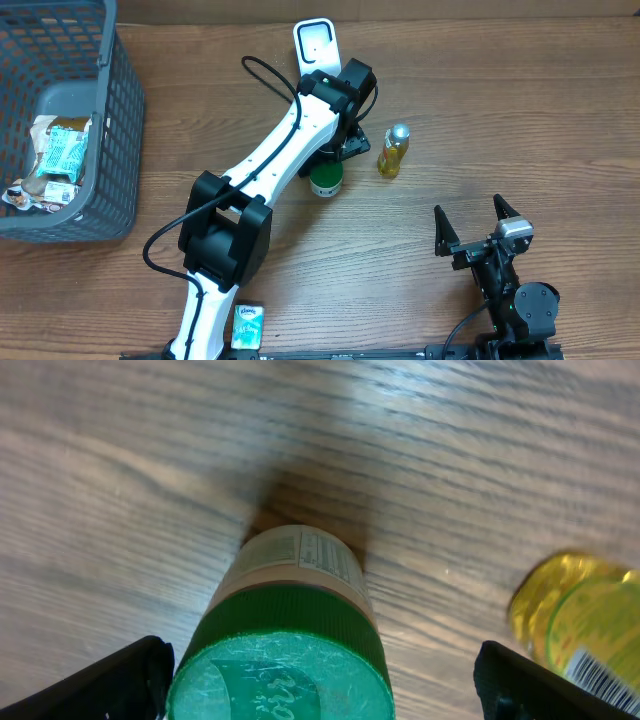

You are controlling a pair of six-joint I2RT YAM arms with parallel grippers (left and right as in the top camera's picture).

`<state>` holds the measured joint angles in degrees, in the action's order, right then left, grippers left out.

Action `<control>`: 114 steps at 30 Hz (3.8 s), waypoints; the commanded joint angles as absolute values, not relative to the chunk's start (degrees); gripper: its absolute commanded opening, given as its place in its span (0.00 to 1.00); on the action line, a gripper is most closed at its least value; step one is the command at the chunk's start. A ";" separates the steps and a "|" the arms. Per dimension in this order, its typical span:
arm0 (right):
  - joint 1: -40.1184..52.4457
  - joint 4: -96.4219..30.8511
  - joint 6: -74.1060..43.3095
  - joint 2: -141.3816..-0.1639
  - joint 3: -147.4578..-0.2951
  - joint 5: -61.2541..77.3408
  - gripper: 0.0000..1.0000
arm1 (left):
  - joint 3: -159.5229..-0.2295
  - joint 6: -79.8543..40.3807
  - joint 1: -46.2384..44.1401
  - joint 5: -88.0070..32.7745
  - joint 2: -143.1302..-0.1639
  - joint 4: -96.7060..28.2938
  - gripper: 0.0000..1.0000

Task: Scan the item barcode
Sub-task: 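Hold the jar in front of the scanner, then lower it to the table, then open the left gripper and move it toward the Kleenex tissue pack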

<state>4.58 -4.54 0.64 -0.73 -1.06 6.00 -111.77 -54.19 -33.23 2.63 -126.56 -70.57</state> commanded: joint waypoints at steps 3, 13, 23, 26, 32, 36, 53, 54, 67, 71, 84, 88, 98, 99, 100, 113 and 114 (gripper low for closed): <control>4.47 -4.27 0.91 -0.16 -0.45 5.91 1.00 | -111.77 -37.47 -33.15 3.33 -126.34 -70.94 0.96; 4.47 -4.27 0.91 -0.16 -0.45 5.91 1.00 | -111.77 -29.93 -33.01 3.46 -126.34 -70.54 0.87; 4.47 -4.27 0.93 -0.16 -0.45 5.91 1.00 | -107.59 -29.76 -33.71 3.57 -126.34 -70.00 0.88; 4.47 -4.27 0.93 -0.16 -0.45 5.91 1.00 | -107.48 -29.78 -33.71 3.27 -126.34 -70.02 0.77; 4.47 -4.27 0.93 -0.16 -0.45 5.91 1.00 | -107.48 -29.08 -33.74 -1.48 -126.34 -70.17 0.70; 4.47 -4.27 0.91 -0.16 -0.45 5.91 1.00 | -107.48 -25.30 -33.74 -6.50 -126.34 -70.19 0.70; 4.47 -4.27 0.93 -0.16 -0.45 5.91 1.00 | -107.48 -37.58 -33.89 -7.01 -126.34 -74.48 0.60; 4.47 -4.27 0.93 -0.16 -0.45 5.91 1.00 | -107.48 -37.78 -33.89 -6.94 -126.34 -74.72 0.72; 4.47 -4.27 0.93 -0.16 -0.45 5.91 1.00 | -109.51 -37.28 -33.45 -3.70 -120.70 -76.69 1.00; 4.47 -4.27 0.93 -0.16 -0.45 5.91 1.00 | -109.51 -37.26 -33.45 -0.21 -115.39 -79.92 0.99; 4.47 -4.27 0.93 -0.16 -0.45 5.91 1.00 | -106.59 -28.23 -33.45 -1.93 -107.94 -96.86 0.04; 4.47 -4.27 0.91 -0.16 -0.45 5.91 1.00 | -101.93 -25.45 -33.47 -4.32 -107.35 -96.86 0.04; 4.47 -4.27 0.93 -0.16 -0.45 5.91 1.00 | -79.70 -31.27 -33.45 -4.08 -93.25 -96.86 0.04; 4.47 -4.27 0.91 -0.16 -0.45 5.91 1.00 | -77.38 -33.01 -33.52 -4.08 -90.98 -96.86 0.04; 4.47 -4.27 0.91 -0.16 -0.45 5.91 1.00 | -75.57 -34.50 -33.52 -4.08 -89.08 -96.84 0.04; 4.47 -4.27 0.93 -0.16 -0.45 5.91 1.00 | -50.98 -45.47 -34.22 -7.14 -71.64 -86.15 0.04; 4.47 -4.27 0.91 -0.16 -0.45 5.91 1.00 | -48.93 -45.47 -34.22 -8.16 -71.92 -84.88 0.04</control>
<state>4.58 -4.51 0.67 -0.73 -1.06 6.00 -53.52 -43.07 -33.78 -5.13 -71.75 -86.54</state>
